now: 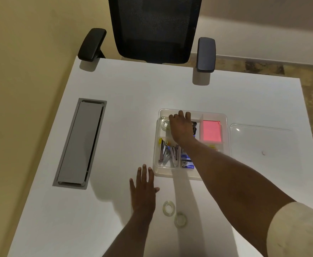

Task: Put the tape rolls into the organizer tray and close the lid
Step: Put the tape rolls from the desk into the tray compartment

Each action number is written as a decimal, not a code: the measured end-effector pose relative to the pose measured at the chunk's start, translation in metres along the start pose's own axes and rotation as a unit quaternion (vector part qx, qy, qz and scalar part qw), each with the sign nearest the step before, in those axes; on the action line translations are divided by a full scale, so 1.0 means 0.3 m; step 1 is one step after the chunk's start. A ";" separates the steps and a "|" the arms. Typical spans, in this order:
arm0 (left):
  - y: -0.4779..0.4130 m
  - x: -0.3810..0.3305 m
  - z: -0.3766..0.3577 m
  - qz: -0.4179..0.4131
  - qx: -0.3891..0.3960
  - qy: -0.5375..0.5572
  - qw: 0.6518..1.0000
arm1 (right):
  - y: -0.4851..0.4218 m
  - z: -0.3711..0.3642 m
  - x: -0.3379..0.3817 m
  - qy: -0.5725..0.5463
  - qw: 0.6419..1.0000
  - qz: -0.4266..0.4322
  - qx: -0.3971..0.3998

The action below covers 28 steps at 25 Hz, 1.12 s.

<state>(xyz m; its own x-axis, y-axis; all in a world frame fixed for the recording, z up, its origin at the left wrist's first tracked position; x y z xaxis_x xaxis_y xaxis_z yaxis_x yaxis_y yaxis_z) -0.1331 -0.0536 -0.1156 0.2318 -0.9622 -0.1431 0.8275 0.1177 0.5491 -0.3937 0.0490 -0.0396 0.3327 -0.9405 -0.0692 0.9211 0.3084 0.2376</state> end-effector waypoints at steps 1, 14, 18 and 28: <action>-0.002 -0.001 0.001 0.001 0.001 -0.002 1.000 | 0.000 -0.004 0.002 0.002 1.000 0.002 -0.001; 0.007 -0.010 0.032 -0.001 0.020 -0.006 1.000 | 0.326 0.012 0.014 -0.062 0.993 0.045 -0.090; 0.019 -0.014 0.043 -0.008 0.013 -0.003 1.000 | 0.538 -0.046 0.051 -0.088 0.984 0.090 -0.124; 0.040 -0.022 0.056 -0.008 0.010 0.001 1.000 | 0.905 -0.310 0.129 -0.177 0.977 0.102 0.064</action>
<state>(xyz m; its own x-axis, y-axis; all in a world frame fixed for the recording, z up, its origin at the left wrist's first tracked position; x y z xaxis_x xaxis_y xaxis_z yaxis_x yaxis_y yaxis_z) -0.1333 -0.0500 -0.0941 0.2190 -0.9636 -0.1532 0.8204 0.0968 0.5635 -0.1118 0.1097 -0.0677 0.3943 -0.8591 0.3264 0.8030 0.4948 0.3322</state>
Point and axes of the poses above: each hand's wrist, its own y-axis away from the middle knuckle, its own z-axis out of the back of the hand, x = y × z, the point moved 7 cm from there along -y, towards the middle knuckle
